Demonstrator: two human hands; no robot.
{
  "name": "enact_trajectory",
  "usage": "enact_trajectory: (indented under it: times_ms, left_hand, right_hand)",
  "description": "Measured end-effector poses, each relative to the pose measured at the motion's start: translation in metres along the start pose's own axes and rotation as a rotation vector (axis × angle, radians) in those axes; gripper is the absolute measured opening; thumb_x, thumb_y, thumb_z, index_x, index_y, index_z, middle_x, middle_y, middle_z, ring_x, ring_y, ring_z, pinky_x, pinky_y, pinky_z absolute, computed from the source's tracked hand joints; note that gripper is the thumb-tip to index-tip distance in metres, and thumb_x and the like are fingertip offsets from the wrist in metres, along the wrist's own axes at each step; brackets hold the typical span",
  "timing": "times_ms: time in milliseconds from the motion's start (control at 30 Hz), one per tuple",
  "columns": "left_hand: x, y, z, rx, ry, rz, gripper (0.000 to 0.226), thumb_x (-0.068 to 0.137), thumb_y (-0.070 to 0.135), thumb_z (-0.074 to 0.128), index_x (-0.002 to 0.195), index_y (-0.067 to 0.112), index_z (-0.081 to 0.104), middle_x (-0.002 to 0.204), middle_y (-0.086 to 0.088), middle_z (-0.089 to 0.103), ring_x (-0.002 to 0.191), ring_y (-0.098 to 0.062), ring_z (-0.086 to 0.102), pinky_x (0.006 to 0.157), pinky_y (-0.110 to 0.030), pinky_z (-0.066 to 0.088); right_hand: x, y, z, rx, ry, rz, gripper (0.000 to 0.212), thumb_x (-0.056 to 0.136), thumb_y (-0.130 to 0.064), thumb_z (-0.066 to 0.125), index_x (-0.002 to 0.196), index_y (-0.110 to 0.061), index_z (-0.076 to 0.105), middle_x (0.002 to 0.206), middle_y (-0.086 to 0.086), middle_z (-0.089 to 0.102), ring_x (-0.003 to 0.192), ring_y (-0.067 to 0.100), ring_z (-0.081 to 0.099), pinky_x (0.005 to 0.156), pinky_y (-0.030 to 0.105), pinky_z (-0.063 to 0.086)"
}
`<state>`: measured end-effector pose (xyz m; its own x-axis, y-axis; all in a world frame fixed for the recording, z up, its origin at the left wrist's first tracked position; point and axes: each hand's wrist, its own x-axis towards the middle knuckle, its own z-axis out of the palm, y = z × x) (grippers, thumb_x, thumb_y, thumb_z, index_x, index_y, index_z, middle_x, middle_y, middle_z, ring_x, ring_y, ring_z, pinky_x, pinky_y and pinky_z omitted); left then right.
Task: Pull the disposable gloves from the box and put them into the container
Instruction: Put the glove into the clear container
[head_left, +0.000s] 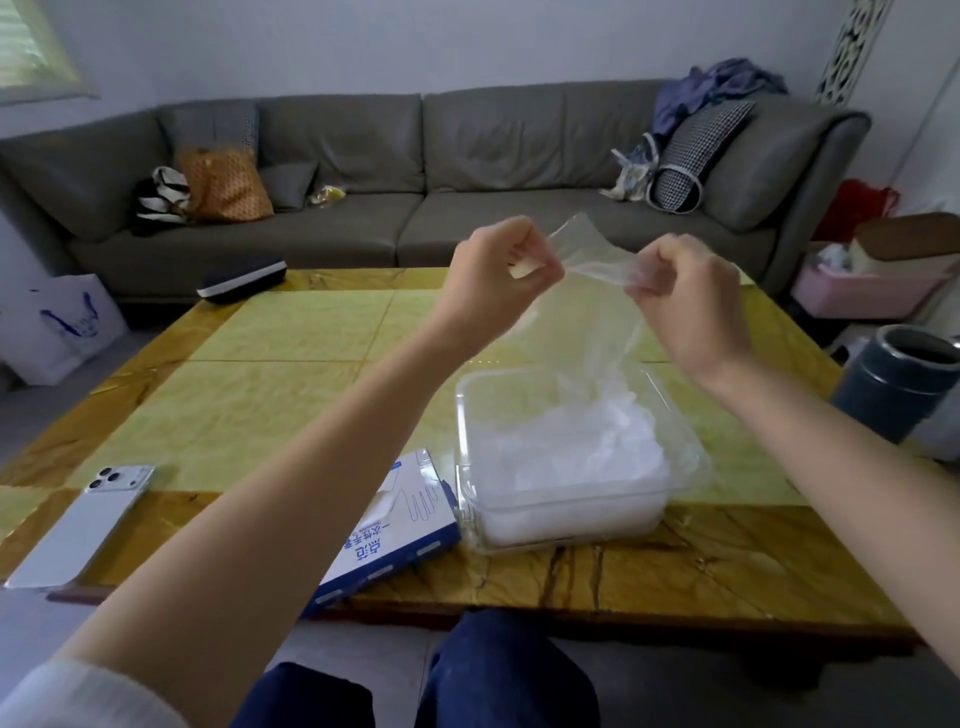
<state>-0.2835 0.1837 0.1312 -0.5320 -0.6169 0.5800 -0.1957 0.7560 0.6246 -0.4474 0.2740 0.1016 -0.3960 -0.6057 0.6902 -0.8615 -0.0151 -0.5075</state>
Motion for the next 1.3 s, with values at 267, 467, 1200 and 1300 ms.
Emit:
enact_trajectory:
  times_ms: [267, 467, 1200, 1300]
  left_hand:
    - [-0.055, -0.049, 0.005, 0.395, -0.274, 0.158, 0.008, 0.085, 0.022, 0.066, 0.087, 0.017, 0.060, 0.092, 0.012, 0.053, 0.093, -0.008, 0.046, 0.088, -0.024, 0.037]
    - [-0.082, -0.078, 0.024, 0.635, -0.610, 0.101, 0.007, 0.090, 0.021, 0.059, 0.096, 0.023, 0.062, 0.111, 0.009, 0.059, 0.114, -0.012, 0.042, 0.100, -0.025, 0.027]
    - [-0.082, -0.088, 0.092, 0.956, -1.053, -0.162, 0.055, 0.093, 0.032, 0.053, 0.139, 0.010, 0.032, 0.134, -0.013, 0.039, 0.119, -0.031, 0.045, 0.086, -0.034, 0.041]
    - [-0.082, -0.093, 0.098, 0.973, -1.098, -0.184, 0.045, 0.095, 0.019, 0.047, 0.136, 0.008, 0.033, 0.129, -0.014, 0.045, 0.112, -0.029, 0.052, 0.077, -0.031, 0.037]
  right_hand:
    - [-0.062, 0.021, 0.008, -0.217, -0.213, -0.349, 0.020, 0.075, 0.009, 0.060, 0.086, -0.007, 0.064, 0.086, 0.004, 0.061, 0.081, 0.021, 0.059, 0.064, 0.019, 0.039]
    - [-0.091, 0.034, 0.036, -0.187, -0.708, -0.137, 0.030, 0.088, 0.004, 0.050, 0.109, -0.013, 0.061, 0.110, -0.003, 0.054, 0.107, 0.017, 0.053, 0.077, 0.028, 0.045]
    - [-0.073, 0.064, 0.078, -0.457, -1.139, 0.046, 0.052, 0.085, -0.025, 0.065, 0.132, -0.024, 0.046, 0.137, -0.001, 0.042, 0.123, 0.021, 0.045, 0.093, 0.033, 0.039]
    - [-0.074, 0.075, 0.085, -0.477, -1.224, 0.083, 0.055, 0.086, -0.025, 0.062, 0.136, -0.024, 0.041, 0.141, 0.000, 0.038, 0.129, 0.021, 0.039, 0.100, 0.034, 0.036]
